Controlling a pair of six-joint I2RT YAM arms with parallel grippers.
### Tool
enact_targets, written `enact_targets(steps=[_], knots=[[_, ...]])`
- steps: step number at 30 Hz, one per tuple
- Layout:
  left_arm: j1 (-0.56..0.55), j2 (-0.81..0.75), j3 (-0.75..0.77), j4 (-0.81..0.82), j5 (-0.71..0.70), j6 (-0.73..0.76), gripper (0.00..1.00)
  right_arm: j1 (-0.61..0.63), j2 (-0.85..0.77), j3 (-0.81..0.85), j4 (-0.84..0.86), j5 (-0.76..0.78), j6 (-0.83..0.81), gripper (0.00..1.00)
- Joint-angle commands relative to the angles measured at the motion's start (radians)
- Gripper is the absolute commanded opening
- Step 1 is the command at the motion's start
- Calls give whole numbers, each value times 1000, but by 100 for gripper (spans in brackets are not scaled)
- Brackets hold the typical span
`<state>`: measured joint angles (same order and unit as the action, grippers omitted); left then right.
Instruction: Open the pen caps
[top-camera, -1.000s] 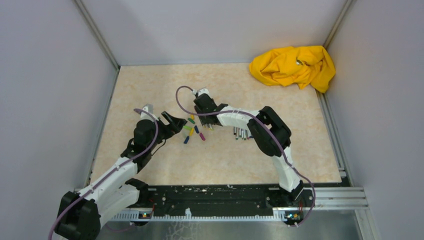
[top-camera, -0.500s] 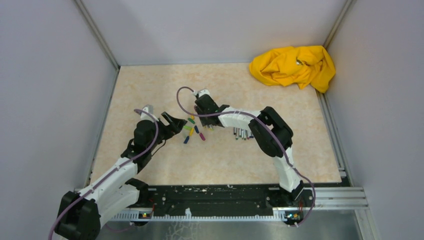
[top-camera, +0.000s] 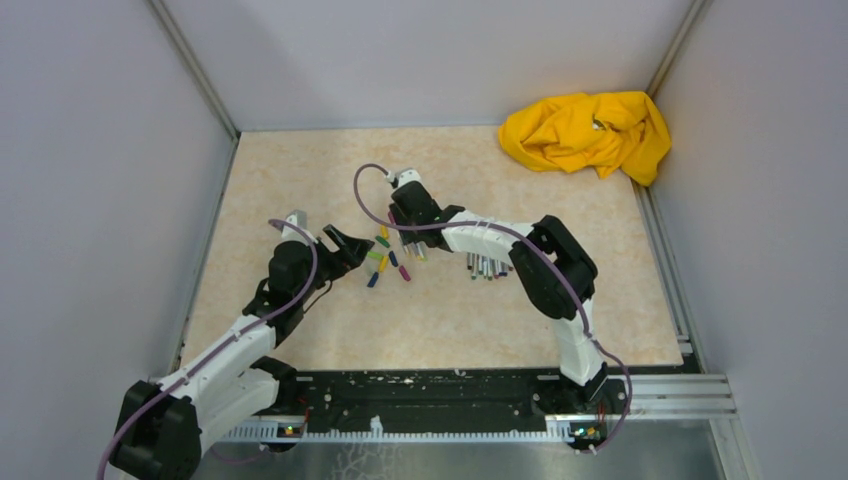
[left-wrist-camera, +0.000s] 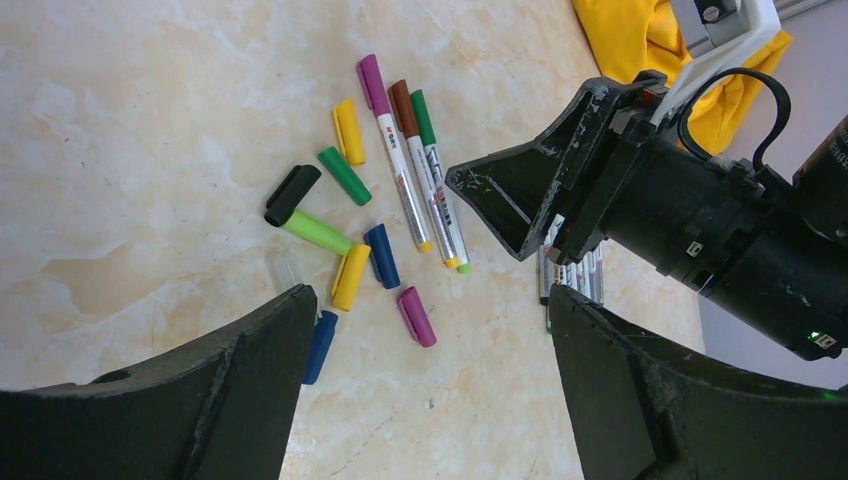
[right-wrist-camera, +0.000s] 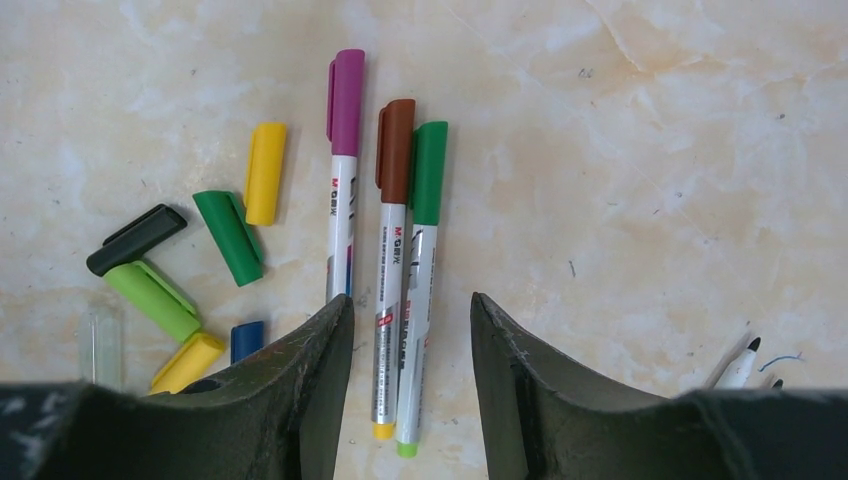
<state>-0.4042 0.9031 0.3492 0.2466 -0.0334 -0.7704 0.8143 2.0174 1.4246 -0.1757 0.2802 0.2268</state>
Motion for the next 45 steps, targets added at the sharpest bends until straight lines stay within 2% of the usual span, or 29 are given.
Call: enact_targets(steps=[1, 45], knots=[[-6, -7, -5, 23, 3, 0, 91, -16, -46, -3, 21, 18, -10, 46], [-7, -29, -36, 37, 3, -6, 91, -35, 50, -55, 26, -51, 16, 43]])
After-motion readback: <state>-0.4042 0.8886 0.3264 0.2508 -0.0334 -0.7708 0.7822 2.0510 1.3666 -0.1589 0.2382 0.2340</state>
